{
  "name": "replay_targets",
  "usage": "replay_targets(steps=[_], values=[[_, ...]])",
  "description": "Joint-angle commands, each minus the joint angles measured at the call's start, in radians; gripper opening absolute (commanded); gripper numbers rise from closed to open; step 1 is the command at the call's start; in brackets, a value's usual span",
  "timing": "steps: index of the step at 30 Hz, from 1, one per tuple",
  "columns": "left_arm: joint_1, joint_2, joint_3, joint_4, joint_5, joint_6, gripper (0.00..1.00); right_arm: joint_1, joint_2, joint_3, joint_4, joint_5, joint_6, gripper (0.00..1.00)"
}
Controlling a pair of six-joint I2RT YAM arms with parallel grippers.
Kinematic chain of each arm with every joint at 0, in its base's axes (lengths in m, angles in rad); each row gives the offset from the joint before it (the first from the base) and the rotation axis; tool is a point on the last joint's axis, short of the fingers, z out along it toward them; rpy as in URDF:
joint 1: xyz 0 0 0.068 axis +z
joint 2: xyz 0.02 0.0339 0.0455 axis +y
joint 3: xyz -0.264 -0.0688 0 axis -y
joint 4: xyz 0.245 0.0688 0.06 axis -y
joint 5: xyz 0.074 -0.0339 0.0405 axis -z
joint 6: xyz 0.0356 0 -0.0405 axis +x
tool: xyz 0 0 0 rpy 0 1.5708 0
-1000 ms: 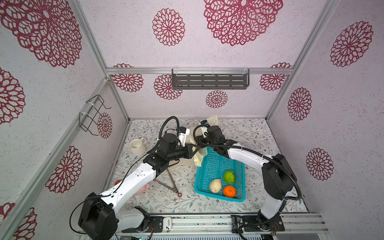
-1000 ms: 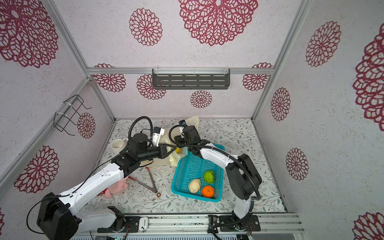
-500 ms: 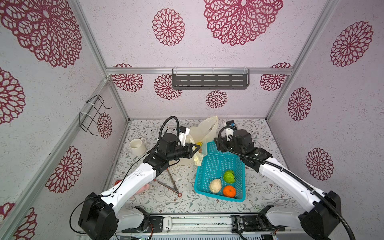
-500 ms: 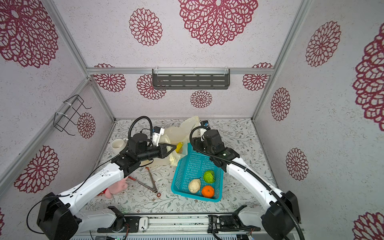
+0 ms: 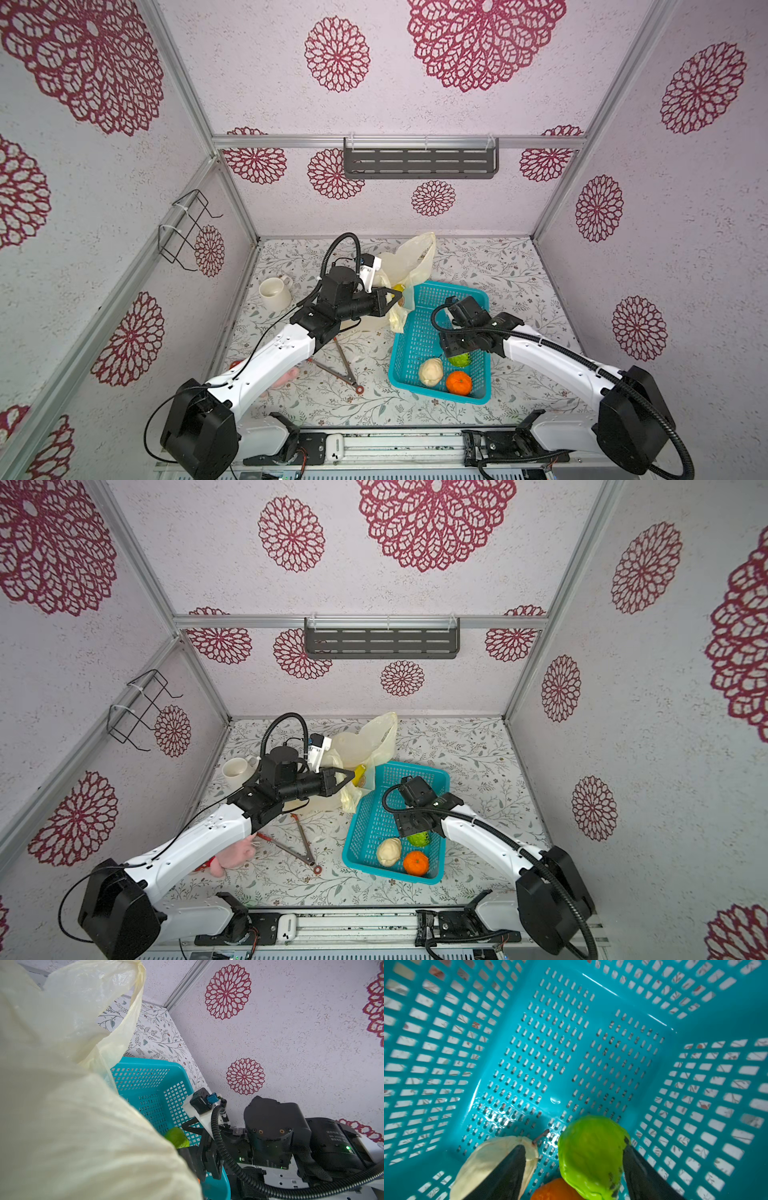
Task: Place the fruits into the plastic bag
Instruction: 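Grasp the green fruit with the right gripper and lift it into the bag, then open the right gripper in the bag and lower it over the pale pear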
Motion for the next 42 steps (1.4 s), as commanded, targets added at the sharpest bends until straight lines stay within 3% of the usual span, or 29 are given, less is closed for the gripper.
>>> replay_targets(steps=[1, 10, 12, 17, 19, 30, 42], values=[[0.001, -0.014, 0.002, 0.001, 0.001, 0.014, 0.0, 0.001, 0.016, -0.011, -0.066, 0.054, 0.002, 0.84], [0.001, -0.009, 0.007, -0.004, 0.004, 0.013, 0.0, 0.003, 0.101, -0.047, 0.001, -0.012, 0.051, 0.84], [0.001, -0.014, 0.006, -0.006, 0.001, 0.014, 0.0, 0.003, 0.114, -0.049, 0.012, -0.019, 0.052, 0.78], [0.002, -0.019, 0.004, -0.009, 0.001, 0.017, 0.0, 0.003, 0.116, -0.037, 0.021, -0.019, 0.056, 0.49], [0.001, -0.019, 0.004, -0.009, 0.002, 0.018, 0.0, 0.003, 0.102, -0.023, 0.021, -0.01, 0.052, 0.46], [0.0, -0.014, 0.006, -0.013, 0.001, 0.02, 0.0, -0.016, 0.09, 0.283, 0.053, 0.041, 0.01, 0.45], [0.0, -0.058, 0.001, -0.022, -0.032, 0.014, 0.0, -0.015, 0.435, 0.69, 0.241, -0.144, -0.022, 0.49]])
